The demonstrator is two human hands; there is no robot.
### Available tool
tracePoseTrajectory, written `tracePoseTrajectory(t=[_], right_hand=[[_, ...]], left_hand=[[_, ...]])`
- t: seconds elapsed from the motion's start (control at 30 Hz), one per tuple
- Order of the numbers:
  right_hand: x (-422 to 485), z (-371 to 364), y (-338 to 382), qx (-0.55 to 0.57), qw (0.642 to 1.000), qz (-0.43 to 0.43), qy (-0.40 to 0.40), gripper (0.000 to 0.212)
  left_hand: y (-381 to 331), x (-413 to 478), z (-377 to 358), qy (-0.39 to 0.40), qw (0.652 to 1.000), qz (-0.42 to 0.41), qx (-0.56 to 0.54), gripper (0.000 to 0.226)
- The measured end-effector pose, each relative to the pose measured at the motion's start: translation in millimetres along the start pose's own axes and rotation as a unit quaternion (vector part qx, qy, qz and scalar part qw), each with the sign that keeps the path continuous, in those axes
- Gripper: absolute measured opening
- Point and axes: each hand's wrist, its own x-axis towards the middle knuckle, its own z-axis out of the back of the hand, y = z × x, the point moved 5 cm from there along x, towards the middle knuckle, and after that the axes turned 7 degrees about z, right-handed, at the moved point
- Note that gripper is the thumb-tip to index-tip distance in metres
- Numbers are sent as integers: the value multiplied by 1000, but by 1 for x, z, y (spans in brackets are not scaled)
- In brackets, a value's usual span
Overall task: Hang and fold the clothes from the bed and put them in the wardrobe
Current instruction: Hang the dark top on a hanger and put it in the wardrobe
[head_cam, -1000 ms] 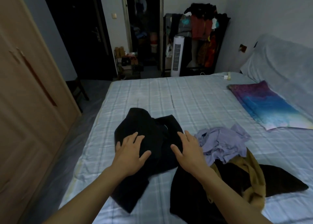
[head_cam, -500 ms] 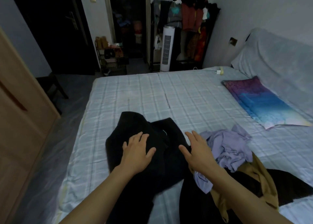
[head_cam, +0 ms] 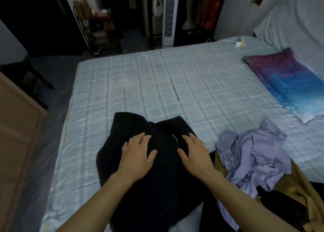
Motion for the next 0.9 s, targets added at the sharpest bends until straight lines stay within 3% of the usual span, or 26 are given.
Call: tracePoseTrajectory(t=[0.33, 0.6, 0.73, 0.9], right_hand=[[78, -105, -70, 17, 993, -83, 77, 67], [117, -171, -105, 135, 971, -164, 109, 91], [119, -182, -99, 146, 973, -159, 77, 79], [108, -182, -68, 54, 995, -49, 65, 63]], left_hand=[[13, 111, -100, 77, 995, -35, 59, 60], [27, 123, -163, 119, 990, -28, 71, 58], [36, 126, -167, 114, 991, -22, 68, 58], [37, 131, -154, 73, 996, -20, 53, 55]])
